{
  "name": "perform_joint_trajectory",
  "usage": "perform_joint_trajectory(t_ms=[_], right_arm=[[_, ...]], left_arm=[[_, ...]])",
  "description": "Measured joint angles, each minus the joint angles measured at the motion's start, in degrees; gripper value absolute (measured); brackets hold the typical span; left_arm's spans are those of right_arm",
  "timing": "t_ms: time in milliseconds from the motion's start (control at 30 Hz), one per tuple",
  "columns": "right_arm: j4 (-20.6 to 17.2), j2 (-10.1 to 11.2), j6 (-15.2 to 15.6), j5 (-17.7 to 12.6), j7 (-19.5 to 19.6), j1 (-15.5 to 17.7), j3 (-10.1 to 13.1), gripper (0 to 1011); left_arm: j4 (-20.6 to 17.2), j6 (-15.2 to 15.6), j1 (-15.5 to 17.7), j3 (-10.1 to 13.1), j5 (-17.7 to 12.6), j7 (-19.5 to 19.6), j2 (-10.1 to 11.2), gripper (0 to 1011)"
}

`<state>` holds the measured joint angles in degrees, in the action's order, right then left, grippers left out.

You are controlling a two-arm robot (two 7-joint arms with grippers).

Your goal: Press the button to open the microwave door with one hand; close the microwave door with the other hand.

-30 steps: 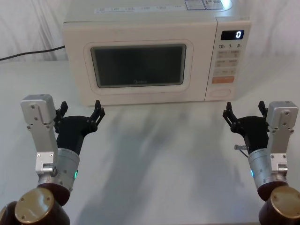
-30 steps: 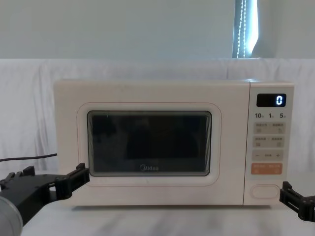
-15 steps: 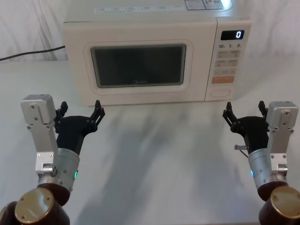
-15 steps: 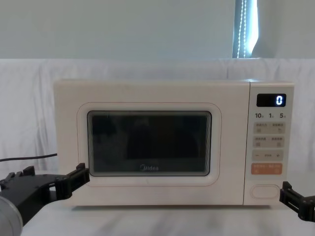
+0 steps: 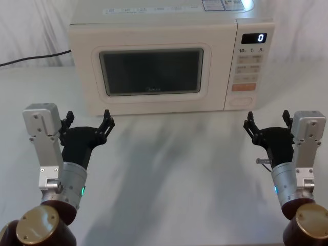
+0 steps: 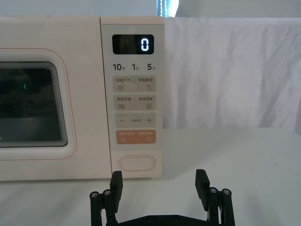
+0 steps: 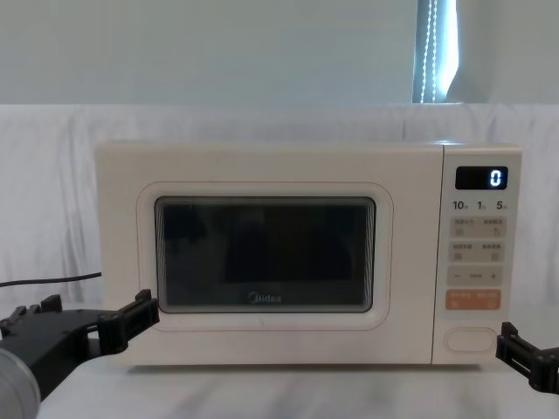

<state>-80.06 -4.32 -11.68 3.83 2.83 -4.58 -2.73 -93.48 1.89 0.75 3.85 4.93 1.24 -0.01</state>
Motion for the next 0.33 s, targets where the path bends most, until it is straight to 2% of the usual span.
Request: perform_joint_trajectory(t_ms=[333], right_arm=[[0.00, 0.00, 0.00, 0.00, 0.00, 0.00, 0.00, 1002]], left_arm=[[0.00, 0.00, 0.00, 0.00, 0.00, 0.00, 0.00, 1001]])
